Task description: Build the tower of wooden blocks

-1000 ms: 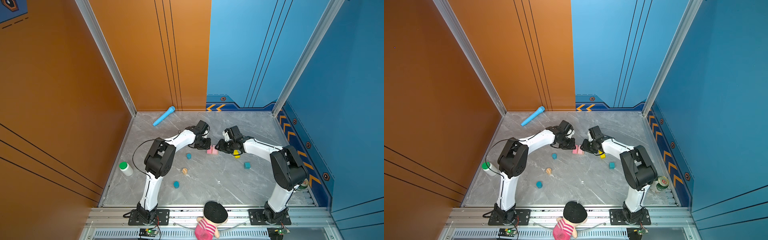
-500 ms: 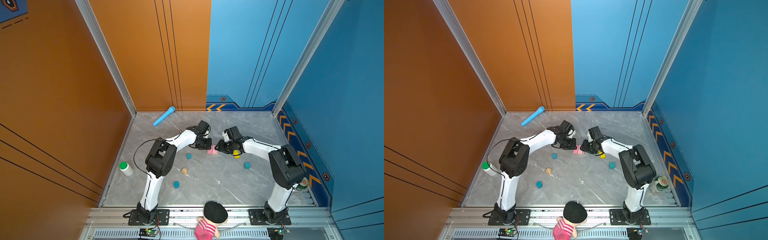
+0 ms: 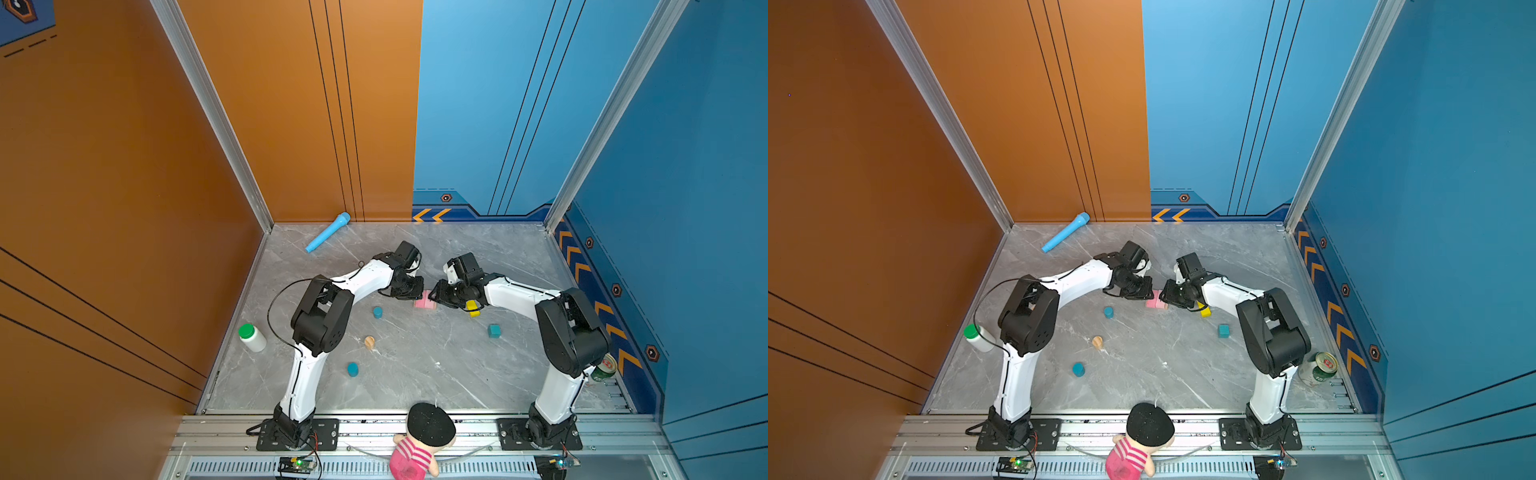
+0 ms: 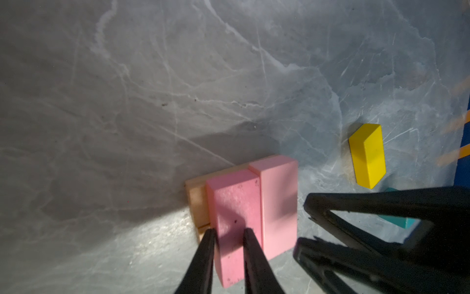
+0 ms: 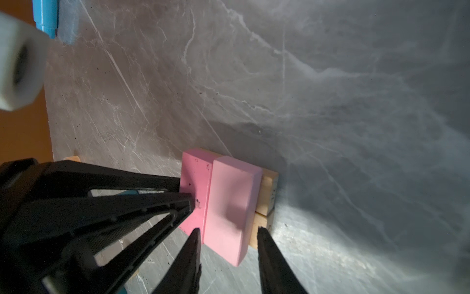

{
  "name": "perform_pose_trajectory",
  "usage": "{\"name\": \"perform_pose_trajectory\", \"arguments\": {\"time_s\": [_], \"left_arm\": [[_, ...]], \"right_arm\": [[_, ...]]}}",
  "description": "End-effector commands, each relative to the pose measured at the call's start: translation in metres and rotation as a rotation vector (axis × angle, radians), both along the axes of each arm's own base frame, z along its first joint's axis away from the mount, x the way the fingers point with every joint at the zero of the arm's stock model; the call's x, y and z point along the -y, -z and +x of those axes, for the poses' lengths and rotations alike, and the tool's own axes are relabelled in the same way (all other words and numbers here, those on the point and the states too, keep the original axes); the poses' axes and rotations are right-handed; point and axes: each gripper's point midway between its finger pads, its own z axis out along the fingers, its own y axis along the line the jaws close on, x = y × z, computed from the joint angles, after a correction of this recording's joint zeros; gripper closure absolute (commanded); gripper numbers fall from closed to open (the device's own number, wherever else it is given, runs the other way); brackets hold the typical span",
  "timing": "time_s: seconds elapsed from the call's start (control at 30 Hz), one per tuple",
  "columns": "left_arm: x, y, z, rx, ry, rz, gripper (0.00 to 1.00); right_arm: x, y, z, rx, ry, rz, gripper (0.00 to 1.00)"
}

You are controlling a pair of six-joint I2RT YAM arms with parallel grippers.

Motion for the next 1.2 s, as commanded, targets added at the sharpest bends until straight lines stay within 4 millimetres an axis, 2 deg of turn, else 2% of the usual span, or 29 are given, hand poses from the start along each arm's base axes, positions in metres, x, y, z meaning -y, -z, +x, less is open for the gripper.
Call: {"name": "perform_pose_trajectory", "arguments": {"time_s": [0.0, 1.17], "left_arm": [[0.0048, 0.0015, -0.0039, -0.028, 0.006, -0.004, 0.77], [0.0075, -0.0082, -0.0050, -0.014, 0.006, -0.016, 0.76]], "right_arm": [[-0.0039, -0.0056, 0.0112, 0.019, 0.004, 0.021, 0.62], [-0.0062, -0.0008, 0.0205, 0.008, 0.003, 0.026, 0.62]]}}
